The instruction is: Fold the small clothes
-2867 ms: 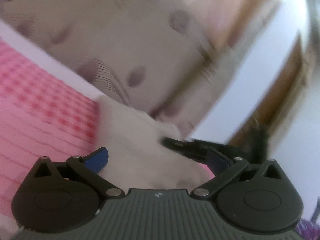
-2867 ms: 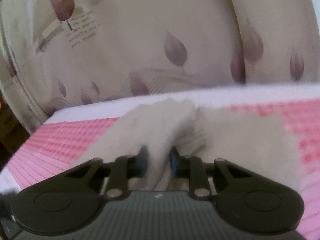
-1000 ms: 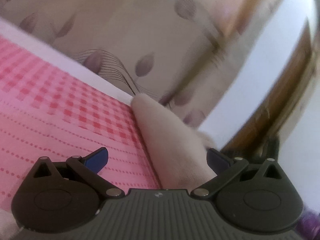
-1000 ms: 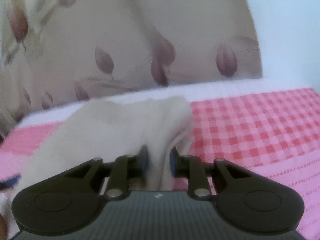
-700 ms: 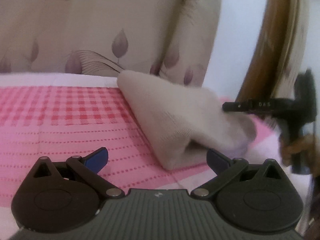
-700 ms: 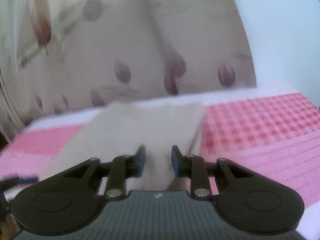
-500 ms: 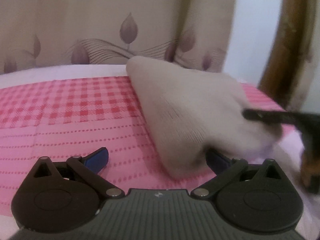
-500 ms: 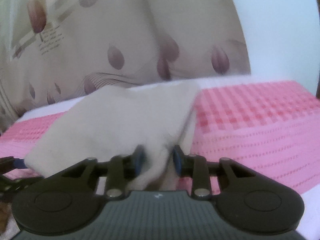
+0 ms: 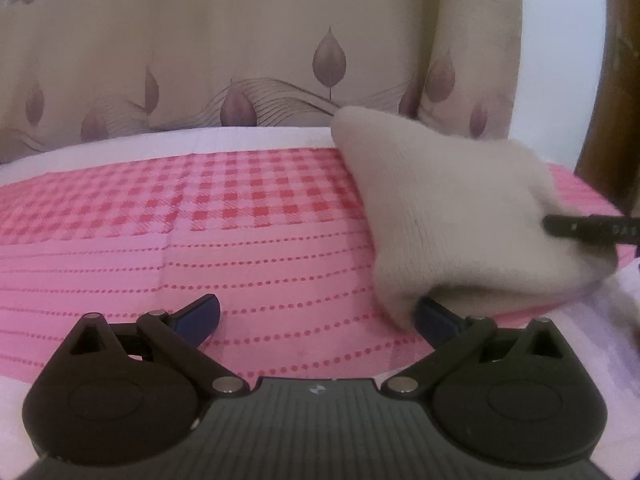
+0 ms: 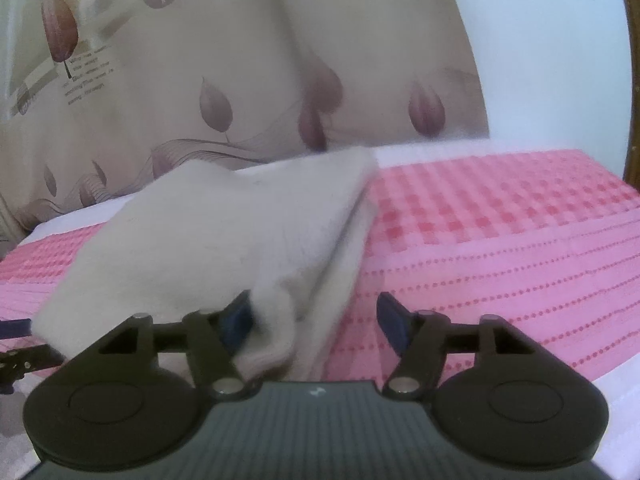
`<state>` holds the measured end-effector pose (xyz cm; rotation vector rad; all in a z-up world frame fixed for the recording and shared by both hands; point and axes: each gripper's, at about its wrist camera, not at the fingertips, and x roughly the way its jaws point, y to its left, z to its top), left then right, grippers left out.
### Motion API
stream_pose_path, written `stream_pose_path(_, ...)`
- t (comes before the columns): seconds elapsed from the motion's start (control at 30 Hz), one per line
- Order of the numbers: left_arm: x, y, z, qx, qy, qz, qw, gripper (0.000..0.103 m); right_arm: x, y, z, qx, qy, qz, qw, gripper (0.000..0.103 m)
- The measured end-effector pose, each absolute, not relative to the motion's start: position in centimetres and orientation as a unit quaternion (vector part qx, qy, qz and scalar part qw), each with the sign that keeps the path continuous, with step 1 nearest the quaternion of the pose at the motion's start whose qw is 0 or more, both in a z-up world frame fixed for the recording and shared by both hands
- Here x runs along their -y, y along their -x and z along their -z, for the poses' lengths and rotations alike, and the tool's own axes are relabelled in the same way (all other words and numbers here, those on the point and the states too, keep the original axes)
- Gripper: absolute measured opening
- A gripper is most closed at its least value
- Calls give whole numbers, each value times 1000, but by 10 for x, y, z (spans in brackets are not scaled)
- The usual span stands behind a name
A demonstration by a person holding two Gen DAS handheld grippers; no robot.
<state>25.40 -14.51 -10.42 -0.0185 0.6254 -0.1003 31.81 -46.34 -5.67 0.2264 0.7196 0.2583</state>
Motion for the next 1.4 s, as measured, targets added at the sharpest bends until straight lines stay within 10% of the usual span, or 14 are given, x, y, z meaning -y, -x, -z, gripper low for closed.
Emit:
stream_pose_path(0.27, 130, -248, 49, -167, 99, 123, 973, 102, 490, -296, 48, -322, -151, -133, 925, 68)
stream_pose_path(0.53, 177, -306, 88, -183, 63, 232, 953, 68, 493, -288, 6, -229, -154, -160, 948, 59)
stream_pose_path(0.67, 178, -301, 100, -179, 72, 234, 953, 68, 476, -315, 4, -237, -116, -188, 946, 55)
stream_pose_path(0.77, 174, -304, 104, -189, 90, 240, 948, 72, 462, -329, 26, -278, -82, -194, 937, 49)
stream_pose_path(0.87, 171, -307, 105, -201, 105, 249, 942, 102, 469, -332, 61, -328, -70, -175, 926, 44)
stream_pose_path(1.33, 164, -303, 106, -216, 130, 241, 937, 102, 495, -398, 62, -314, -172, -127, 925, 45)
stream_pose_path(1.4, 163, -303, 106, -218, 134, 237, 937, 102, 487, -413, 72, -326, -162, -133, 922, 28)
